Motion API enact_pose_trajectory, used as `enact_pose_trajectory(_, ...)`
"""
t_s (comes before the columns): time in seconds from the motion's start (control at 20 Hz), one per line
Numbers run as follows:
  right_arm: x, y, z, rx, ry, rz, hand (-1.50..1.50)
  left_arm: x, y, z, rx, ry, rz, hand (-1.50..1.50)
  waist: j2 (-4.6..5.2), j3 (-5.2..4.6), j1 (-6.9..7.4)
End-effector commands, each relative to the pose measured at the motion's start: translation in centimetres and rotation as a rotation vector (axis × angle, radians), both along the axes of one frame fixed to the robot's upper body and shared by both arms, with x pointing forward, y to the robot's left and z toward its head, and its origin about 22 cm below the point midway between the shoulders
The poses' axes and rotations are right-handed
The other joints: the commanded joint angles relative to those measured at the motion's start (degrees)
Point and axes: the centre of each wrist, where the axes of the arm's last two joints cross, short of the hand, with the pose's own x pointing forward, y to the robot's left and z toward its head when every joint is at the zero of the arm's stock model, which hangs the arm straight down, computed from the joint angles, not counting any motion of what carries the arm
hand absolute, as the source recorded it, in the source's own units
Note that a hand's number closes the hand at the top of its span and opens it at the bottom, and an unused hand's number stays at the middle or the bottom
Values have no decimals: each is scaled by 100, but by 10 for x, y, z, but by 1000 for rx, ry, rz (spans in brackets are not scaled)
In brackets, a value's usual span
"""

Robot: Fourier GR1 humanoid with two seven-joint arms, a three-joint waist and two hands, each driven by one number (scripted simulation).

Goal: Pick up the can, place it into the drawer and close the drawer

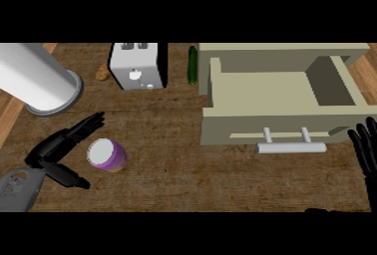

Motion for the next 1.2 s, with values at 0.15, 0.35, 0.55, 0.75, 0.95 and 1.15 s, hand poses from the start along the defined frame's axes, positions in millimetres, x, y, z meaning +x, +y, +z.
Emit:
enact_pose_trajectory(0.15,-7,-2,6,6,-6,7,-150,10,-15,-22,-110,27,-83,-150,1,-1,-48)
enact_pose_trajectory(0.35,-2,2,-5,0,-1,17,-150,19,-6,-19,-100,49,-72,-150,8,-1,-41)
enact_pose_trajectory(0.55,-12,3,6,-7,-5,9,-150,14,-4,-27,-97,40,-60,-150,7,-4,-64)
enact_pose_trajectory(0.75,-9,1,0,17,-21,12,-150,8,0,-34,-109,35,-77,-150,19,-6,-86)
enact_pose_trajectory(0.95,2,7,17,18,-22,-16,-150,21,-25,-35,-95,13,-99,-150,4,-2,-7)
enact_pose_trajectory(1.15,-17,8,11,16,-9,2,-150,3,-19,-52,-110,48,-87,-150,9,-5,-49)
